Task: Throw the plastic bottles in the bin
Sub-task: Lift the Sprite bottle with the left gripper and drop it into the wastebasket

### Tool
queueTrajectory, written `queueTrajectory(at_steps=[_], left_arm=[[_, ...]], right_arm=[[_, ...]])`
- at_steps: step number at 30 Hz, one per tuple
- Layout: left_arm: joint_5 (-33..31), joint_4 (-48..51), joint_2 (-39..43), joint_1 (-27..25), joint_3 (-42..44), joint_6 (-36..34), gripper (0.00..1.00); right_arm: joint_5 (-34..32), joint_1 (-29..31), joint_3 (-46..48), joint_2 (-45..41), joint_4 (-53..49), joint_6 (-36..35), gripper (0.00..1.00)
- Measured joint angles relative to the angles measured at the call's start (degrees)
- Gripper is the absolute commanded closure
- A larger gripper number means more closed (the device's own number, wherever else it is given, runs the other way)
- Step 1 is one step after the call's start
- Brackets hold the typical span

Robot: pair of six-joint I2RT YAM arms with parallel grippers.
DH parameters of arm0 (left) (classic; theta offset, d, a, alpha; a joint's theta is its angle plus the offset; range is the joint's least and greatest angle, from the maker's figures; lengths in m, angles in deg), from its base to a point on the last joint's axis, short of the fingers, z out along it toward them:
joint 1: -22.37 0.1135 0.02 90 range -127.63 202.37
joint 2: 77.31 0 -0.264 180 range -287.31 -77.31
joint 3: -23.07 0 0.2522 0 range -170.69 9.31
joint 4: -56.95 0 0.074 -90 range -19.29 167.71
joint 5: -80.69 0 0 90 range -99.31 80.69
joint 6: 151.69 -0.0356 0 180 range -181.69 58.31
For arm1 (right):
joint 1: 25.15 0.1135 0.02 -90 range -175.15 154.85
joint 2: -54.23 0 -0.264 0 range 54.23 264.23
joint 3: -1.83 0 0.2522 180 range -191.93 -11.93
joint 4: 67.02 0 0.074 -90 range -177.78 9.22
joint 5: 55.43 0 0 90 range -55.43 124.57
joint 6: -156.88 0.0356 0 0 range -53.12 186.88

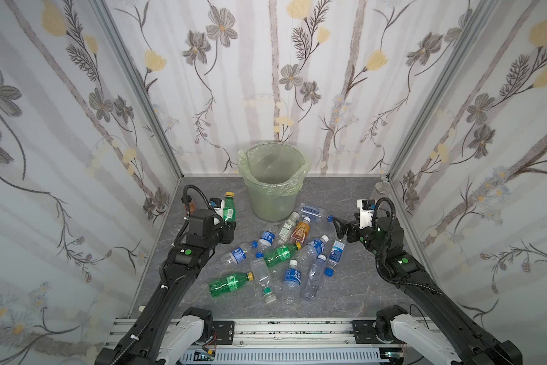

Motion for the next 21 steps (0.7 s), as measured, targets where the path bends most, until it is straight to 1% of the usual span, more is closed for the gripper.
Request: queueTrajectory(at_steps=[2, 4, 6, 7, 8, 9, 11, 12, 14, 16, 18, 21], left_arm=[[3.2, 0.9, 2.0, 0.0, -1.6, -0.3, 0.46], [6.0, 1.6, 1.8, -0.1, -4.6, -0.6, 0.47], [9.2, 1.7, -0.3, -0.4, -9.6, -1.0, 0.46], [10.5, 2.3, -2.5, -0.8, -13.0, -1.0, 0.46], [11.3, 2.7, -5.3, -1.5, -17.0, -1.0, 0.44], [11.9, 2.6, -8.4, -2.3, -21.8, -1.0, 0.35], [12.0, 2.7, -15.6, -3.8, -32.5, -1.1, 0.01], [11.8, 2.1, -20.2, -4.5, -39.5, -0.2, 0.0], [11.0, 1.0, -27.5, -4.9, -50.3, 2.1, 0.0], [9.4, -0.2, -33.0, -4.9, -57.7, 4.5, 0.0], [7.8, 0.3, -35.7, -4.9, -61.0, 6.8, 0.0], [5.6, 1.0, -34.7, -4.8, -59.5, 8.5, 0.0]], right_arm=[[-0.2, 0.0, -0.7, 0.3, -0.7, 0.0, 0.0], [-0.5, 0.0, -1.2, 0.6, -1.6, -0.2, 0.0], [-1.1, 0.0, -1.4, 0.9, -2.1, -0.2, 0.0], [-1.2, 0.0, -1.4, 1.0, -2.2, -0.2, 0.0], [-1.2, 0.0, -1.4, 1.1, -2.4, -0.2, 0.0], [-1.3, 0.0, -1.4, 1.2, -2.6, -0.2, 0.0], [-1.3, 0.0, -1.4, 1.5, -3.3, -0.2, 0.0], [-1.3, 0.0, -1.4, 1.6, -3.5, -0.1, 0.0], [-1.2, 0.0, -1.4, 1.9, -3.5, 0.0, 0.0], [-1.2, 0.1, -1.4, 2.3, -3.6, 0.1, 0.0], [-1.2, 0.1, -1.4, 2.5, -3.6, 0.1, 0.0], [-1.2, 0.1, -1.6, 2.5, -3.8, 0.1, 0.0]])
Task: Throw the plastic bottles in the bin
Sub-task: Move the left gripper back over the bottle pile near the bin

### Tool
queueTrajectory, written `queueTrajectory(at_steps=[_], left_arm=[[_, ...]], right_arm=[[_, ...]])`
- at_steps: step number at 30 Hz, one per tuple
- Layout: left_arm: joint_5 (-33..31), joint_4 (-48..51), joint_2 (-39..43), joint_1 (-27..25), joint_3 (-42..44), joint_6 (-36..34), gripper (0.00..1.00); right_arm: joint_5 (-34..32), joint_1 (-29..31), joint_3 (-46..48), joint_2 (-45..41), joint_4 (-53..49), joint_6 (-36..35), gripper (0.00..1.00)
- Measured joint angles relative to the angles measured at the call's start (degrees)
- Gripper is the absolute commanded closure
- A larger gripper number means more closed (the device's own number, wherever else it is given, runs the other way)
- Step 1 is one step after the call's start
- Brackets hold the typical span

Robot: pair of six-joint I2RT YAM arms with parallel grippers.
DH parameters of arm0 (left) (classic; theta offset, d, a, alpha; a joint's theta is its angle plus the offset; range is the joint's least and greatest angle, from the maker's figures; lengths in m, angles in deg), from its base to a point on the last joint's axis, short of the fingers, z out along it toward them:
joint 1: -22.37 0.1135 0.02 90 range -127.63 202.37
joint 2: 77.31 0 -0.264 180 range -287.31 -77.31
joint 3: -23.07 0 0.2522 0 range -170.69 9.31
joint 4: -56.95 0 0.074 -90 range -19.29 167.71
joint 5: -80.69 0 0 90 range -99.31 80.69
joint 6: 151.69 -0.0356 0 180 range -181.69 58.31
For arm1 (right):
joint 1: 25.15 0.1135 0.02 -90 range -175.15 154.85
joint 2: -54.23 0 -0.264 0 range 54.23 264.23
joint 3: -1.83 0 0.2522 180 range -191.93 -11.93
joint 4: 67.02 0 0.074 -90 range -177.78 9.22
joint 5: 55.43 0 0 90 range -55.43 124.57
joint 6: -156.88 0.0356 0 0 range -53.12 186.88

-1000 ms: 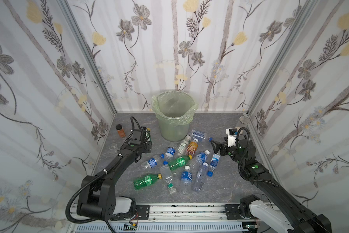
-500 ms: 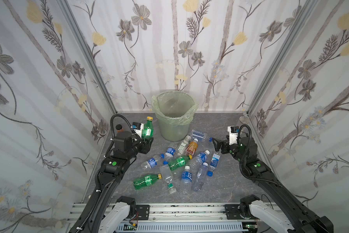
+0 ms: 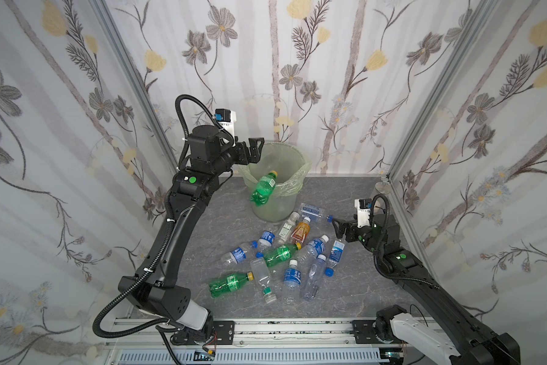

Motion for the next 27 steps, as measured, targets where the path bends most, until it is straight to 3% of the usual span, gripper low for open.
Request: queueTrajectory(at_steps=[6, 13, 22, 27], left_arm=[[-3.0, 0.1, 11.8, 2.7, 15.4, 0.9, 0.0], [-2.3, 1.9, 25.2, 5.8, 33.4, 2.4, 0.03], [1.8, 3.4, 27.8, 5.0, 46.8, 8.3, 0.04], [1.7, 3.5, 27.4, 4.9, 48.3, 9.6, 0.04]], right_arm=[[0.4, 0.0, -0.6, 1.3, -0.2, 0.3, 0.0], [2.3, 0.0, -2.2, 4.1, -0.5, 0.3, 0.02], [6.6, 1.0, -4.6, 7.2, -3.3, 1.4, 0.06], [7.2, 1.0, -5.6, 9.0, -3.8, 2.1, 0.09]])
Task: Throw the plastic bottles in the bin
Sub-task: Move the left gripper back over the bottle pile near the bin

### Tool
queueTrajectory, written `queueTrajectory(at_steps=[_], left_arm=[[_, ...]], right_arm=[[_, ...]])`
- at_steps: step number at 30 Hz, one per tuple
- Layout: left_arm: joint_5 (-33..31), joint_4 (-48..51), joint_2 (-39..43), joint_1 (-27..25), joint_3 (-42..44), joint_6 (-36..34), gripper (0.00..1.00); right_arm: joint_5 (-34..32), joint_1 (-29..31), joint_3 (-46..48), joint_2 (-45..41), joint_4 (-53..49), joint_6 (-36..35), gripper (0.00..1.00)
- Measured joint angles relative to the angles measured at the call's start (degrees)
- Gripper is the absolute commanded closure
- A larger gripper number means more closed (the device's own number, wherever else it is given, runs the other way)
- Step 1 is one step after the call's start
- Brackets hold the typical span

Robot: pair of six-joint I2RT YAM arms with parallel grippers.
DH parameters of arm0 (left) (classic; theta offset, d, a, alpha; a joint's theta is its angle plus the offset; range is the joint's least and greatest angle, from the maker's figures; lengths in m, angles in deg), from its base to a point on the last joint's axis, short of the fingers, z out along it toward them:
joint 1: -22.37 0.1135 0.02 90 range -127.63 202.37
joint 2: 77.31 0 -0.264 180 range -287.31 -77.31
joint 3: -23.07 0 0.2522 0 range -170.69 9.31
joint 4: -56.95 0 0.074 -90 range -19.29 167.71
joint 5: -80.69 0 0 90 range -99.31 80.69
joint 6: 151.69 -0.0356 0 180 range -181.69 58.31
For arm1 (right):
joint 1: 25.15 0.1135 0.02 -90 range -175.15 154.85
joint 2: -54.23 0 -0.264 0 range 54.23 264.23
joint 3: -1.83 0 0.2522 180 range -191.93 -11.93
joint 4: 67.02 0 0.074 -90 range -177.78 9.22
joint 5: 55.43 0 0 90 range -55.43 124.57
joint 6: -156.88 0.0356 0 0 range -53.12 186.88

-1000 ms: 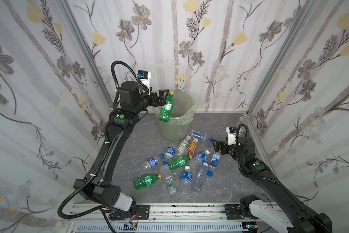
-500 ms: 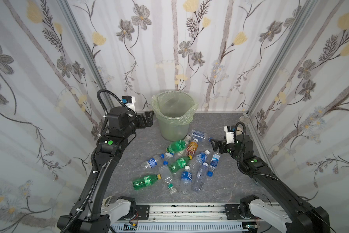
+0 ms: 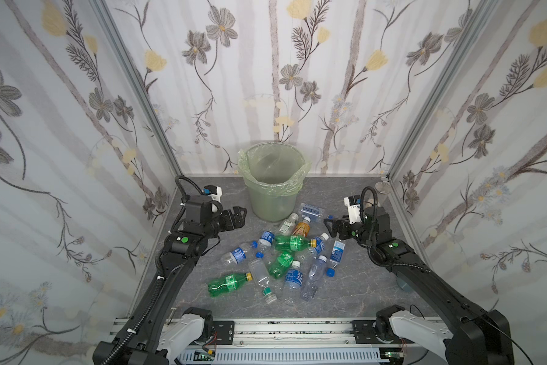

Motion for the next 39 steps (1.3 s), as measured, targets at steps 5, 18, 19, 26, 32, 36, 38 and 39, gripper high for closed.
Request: queueTrajectory(at_steps=[5, 18, 19, 26, 32, 36, 38, 39], left_arm=[[0.0, -0.2, -1.3, -0.6, 1.2, 0.5, 0.05], [0.9, -0.6, -2.0, -1.2, 2.6, 0.3, 0.05], [1.7, -0.6, -2.2, -1.3, 2.7, -0.1, 0.04], [5.9, -0.7, -4.7, -8.6, 1.4, -8.0, 0.03], [4.9, -0.8, -9.9, -16.6, -0.3, -17.0, 0.06], [1.7, -1.0, -15.0, -22.1, -1.5, -23.5, 0.06], [1.1, -0.8, -17.5, -24.0, -1.9, -26.5, 0.07], [1.1, -0.8, -18.7, -24.6, -2.2, -27.8, 0.07]], right_arm=[[1.0, 0.3, -2.2, 2.3, -0.4, 0.9, 0.11], [1.8, 1.2, -5.0, 4.6, -3.7, 0.3, 0.12], [1.8, 1.2, -5.2, 4.8, -4.3, 0.1, 0.12], [1.3, 1.2, -6.4, 5.7, -6.3, -0.8, 0.11], [1.3, 0.9, -6.3, 5.9, -6.7, -0.7, 0.11], [0.5, -0.2, -5.6, 5.8, -6.7, -0.2, 0.1], [0.3, -1.0, -5.0, 5.6, -6.6, 0.5, 0.1], [0.3, -1.4, -4.6, 5.4, -6.6, 0.8, 0.1]])
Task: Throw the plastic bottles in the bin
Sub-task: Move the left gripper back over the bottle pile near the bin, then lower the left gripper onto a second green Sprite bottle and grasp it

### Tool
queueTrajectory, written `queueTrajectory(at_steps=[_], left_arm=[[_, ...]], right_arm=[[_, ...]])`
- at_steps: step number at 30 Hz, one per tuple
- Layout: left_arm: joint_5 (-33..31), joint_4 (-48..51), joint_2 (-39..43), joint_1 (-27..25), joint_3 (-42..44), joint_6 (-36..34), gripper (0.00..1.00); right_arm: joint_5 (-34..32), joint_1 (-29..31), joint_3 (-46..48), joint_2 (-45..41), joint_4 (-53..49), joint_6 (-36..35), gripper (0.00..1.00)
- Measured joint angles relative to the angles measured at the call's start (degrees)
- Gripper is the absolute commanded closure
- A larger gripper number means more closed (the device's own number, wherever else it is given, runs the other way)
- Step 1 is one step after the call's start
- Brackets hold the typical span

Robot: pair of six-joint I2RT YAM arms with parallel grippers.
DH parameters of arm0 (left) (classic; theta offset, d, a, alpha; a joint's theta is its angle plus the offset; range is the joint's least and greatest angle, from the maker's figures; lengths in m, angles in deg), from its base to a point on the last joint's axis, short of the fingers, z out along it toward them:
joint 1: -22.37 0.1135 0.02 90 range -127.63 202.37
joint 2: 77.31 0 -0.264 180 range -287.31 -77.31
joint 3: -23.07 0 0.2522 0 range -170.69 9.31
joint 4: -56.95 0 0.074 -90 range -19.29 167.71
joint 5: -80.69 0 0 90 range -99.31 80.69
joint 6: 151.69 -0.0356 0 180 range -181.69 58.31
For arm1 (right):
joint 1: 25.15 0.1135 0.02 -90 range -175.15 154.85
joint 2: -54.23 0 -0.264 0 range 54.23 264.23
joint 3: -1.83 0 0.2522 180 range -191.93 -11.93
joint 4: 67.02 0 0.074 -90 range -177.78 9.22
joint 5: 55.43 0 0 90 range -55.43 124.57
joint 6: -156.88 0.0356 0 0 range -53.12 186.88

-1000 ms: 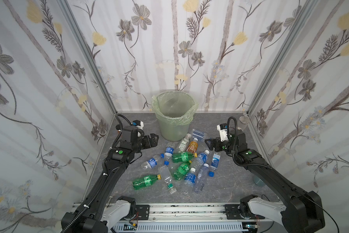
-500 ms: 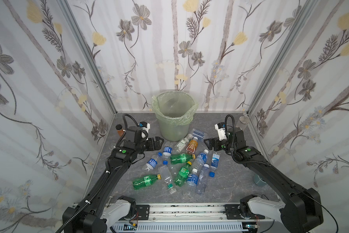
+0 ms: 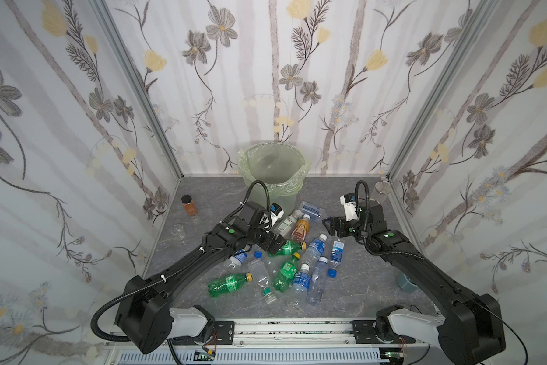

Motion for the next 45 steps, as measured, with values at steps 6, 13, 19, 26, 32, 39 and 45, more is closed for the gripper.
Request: queueTrajectory(at_steps=[6, 13, 19, 26, 32, 39, 45], left_arm=[[-2.5, -0.2, -8.1, -1.2, -2.7, -6.0, 0.14], [-3.3, -0.2, -17.8, -1.6, -6.4, -8.4, 0.19], [-2.8, -0.2, -20.9, -1.6, -7.2, -9.6, 0.2], [-3.0, -0.2, -23.4, -1.6, -6.7, -10.3, 0.23], [-3.0, -0.3, -24.9, -1.6, -5.9, -10.9, 0.29], [-3.0, -0.7, -26.4, -1.8, -5.4, -11.4, 0.42], [-3.3, -0.1, -25.4, -1.7, -5.4, -11.8, 0.49]], right_arm=[[0.0, -3.1, 2.6, -0.7, 0.9, 1.6, 0.09], [1.5, -4.9, 3.8, -2.4, 2.3, 3.0, 0.09], [1.7, -6.0, 6.1, -3.4, 3.1, 3.4, 0.09], [2.1, -6.5, 6.3, -3.5, 3.1, 3.4, 0.09], [2.6, -6.6, 6.4, -3.5, 3.3, 3.5, 0.09], [3.0, -6.8, 6.5, -3.7, 3.4, 3.7, 0.09], [3.0, -7.0, 6.6, -3.8, 3.5, 3.9, 0.1]])
